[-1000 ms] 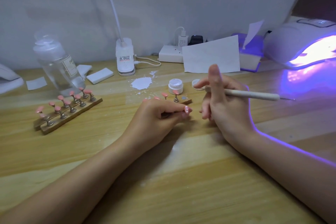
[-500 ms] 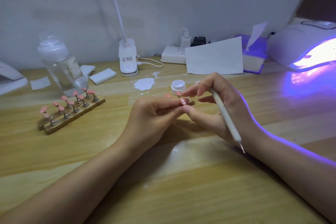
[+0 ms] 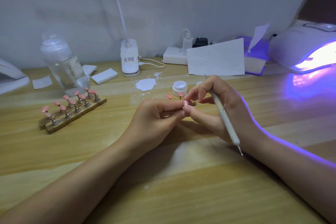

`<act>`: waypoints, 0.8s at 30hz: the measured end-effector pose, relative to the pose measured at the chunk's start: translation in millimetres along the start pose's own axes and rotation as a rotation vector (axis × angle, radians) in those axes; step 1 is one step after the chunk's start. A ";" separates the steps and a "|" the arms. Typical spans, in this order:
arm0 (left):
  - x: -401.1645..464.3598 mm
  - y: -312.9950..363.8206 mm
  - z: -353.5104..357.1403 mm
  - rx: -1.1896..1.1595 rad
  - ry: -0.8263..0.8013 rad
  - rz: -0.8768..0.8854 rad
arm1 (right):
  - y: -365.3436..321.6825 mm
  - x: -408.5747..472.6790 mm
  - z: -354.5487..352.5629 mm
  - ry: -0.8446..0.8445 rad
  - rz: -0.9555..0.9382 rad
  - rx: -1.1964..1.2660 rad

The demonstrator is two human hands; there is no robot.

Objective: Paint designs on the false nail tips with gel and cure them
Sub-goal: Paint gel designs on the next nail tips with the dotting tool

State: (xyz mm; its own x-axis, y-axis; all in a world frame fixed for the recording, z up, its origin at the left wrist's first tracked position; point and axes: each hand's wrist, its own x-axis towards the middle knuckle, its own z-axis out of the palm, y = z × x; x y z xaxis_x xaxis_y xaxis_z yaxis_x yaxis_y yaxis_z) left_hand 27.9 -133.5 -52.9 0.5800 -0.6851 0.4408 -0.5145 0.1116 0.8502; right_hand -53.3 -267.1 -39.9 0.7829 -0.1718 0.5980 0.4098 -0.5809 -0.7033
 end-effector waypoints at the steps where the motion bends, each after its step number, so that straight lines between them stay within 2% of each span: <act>1: -0.2 -0.4 -0.3 -0.021 -0.016 -0.015 | 0.1 0.0 -0.2 0.006 -0.004 0.005; 12: -0.7 0.8 -1.5 -0.029 0.066 -0.065 | 0.5 -1.2 3.2 -0.010 -0.078 0.001; 17: -3.0 8.5 1.0 -0.066 0.049 -0.105 | 3.7 -0.4 3.0 0.034 -0.010 0.077; 21: -5.8 12.8 3.5 0.013 0.126 0.027 | 11.7 5.3 -3.2 0.159 0.142 0.310; 24: -4.1 12.6 1.8 0.380 0.280 0.280 | 18.5 8.7 -9.6 0.211 0.185 0.312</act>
State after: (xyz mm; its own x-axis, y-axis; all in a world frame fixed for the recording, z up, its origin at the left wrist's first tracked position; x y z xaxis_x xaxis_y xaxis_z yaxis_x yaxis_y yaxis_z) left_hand 17.9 -130.7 -44.5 0.5070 -0.4431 0.7393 -0.8353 -0.0409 0.5483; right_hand -43.4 -287.0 -44.1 0.7570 -0.4283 0.4934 0.4188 -0.2615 -0.8696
